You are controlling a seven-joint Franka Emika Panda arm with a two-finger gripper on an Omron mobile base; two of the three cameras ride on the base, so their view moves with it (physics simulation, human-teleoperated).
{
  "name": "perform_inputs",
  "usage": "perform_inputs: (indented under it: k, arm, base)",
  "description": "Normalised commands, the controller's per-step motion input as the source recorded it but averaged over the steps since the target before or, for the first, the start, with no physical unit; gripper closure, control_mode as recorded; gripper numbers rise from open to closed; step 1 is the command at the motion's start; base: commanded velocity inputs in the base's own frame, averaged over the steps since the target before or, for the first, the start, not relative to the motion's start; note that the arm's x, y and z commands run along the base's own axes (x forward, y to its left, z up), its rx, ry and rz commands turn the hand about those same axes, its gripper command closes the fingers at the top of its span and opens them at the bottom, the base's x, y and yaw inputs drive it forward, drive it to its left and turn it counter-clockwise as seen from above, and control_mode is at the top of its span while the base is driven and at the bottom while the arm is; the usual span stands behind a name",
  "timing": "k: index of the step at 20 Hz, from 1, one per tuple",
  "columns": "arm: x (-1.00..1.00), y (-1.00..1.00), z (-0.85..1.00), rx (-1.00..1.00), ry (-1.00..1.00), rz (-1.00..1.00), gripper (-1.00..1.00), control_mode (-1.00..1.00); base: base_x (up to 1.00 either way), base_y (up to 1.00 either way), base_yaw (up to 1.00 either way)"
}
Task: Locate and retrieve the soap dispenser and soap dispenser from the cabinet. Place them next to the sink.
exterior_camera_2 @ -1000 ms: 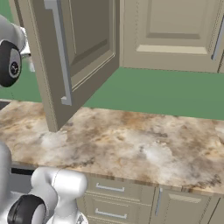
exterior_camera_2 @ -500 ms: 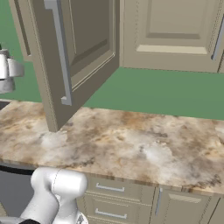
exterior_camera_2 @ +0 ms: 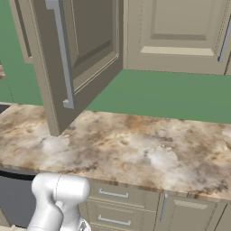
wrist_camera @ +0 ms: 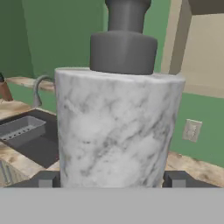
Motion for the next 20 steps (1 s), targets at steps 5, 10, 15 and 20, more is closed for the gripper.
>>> perform_inputs:
  k: [5, 10, 15, 20]
  arm:
    - [-0.38, 0.76, -0.66, 0.03, -0.11, 0.29, 1.00, -1.00]
    - [-0.09, 0.65, -0.64, 0.02, -0.06, 0.34, 1.00, -1.00]
    - [0.27, 0.46, -0.47, -0.02, -0.02, 0.34, 1.00, -1.00]
    - [0.55, 0.38, -0.43, -0.02, -0.10, 0.13, 1.00, -1.00]
  base:
    - [0.00, 0.00, 0.00]
    - [0.00, 0.00, 0.00]
    - [0.00, 0.00, 0.00]
    - [0.00, 0.00, 0.00]
